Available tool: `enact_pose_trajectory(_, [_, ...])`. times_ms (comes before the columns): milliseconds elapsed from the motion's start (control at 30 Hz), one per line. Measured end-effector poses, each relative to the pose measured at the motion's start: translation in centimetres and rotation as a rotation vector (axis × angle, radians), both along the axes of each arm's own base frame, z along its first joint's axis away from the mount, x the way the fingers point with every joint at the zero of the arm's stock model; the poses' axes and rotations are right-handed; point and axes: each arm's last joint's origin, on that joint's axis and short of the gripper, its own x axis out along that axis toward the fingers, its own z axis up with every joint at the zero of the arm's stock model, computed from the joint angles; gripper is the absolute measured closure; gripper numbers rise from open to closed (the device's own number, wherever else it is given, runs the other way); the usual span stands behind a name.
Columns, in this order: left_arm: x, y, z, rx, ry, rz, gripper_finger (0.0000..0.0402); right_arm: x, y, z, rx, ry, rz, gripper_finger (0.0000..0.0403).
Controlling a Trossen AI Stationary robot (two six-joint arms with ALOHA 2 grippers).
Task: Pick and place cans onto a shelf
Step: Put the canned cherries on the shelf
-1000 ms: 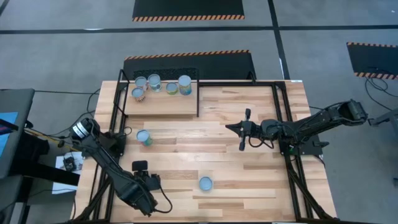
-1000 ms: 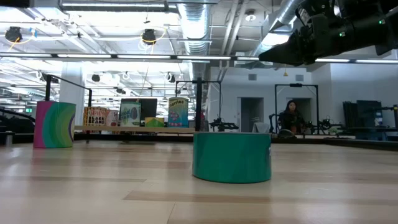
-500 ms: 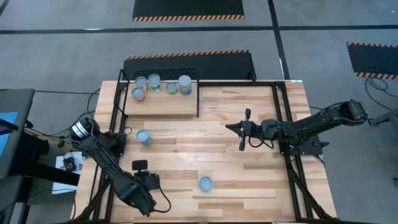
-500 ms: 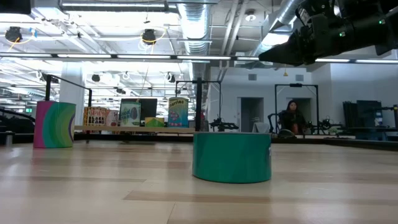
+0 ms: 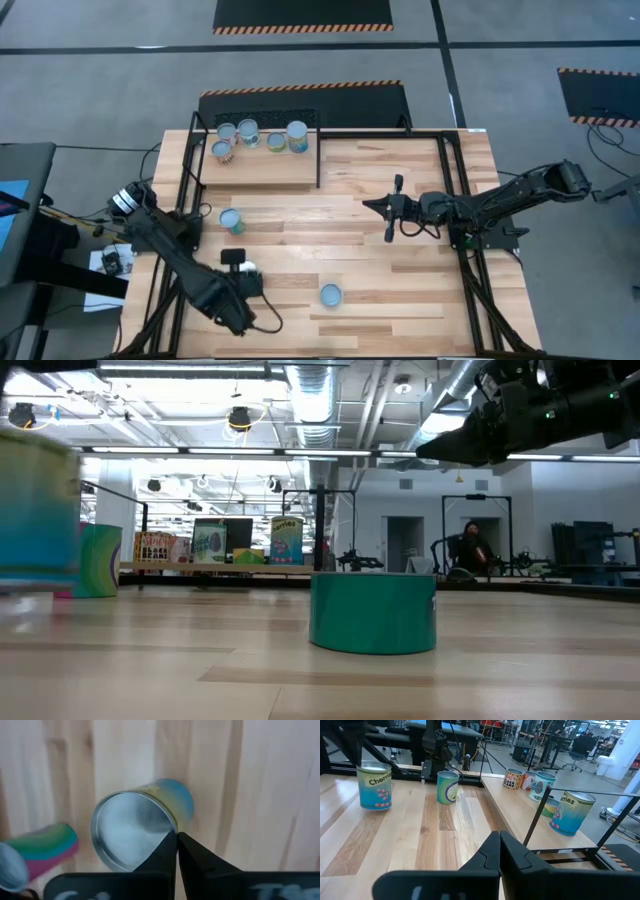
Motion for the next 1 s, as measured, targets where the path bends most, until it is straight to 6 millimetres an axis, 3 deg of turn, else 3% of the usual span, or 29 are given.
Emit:
enact_pose_trajectory(267, [2.2,4.6,2.0,0.041,-0.075,0.020,0.0401,0.0,0.0,0.0,0.009,0.001,-0.001,0.0388])
enact_pose_trajectory(633, [7.2,14.9,3.3,0.122,-0.075,0.034,0.0401,0.0,0.0,-0.1,0.009,0.006,-0.001,0.0388])
enact_pose_trajectory(800, [8.3,19.8,4.8,0.144,-0.097,0.059,0.0401,0.0,0.0,-0.1,0.009,0.009,-0.001,0.0386])
enact_pose_trajectory(1000, [9.1,25.0,5.3,0.141,-0.181,0.096,0.0401,0.0,0.0,-0.1,0.009,0.009,-0.001,0.0389])
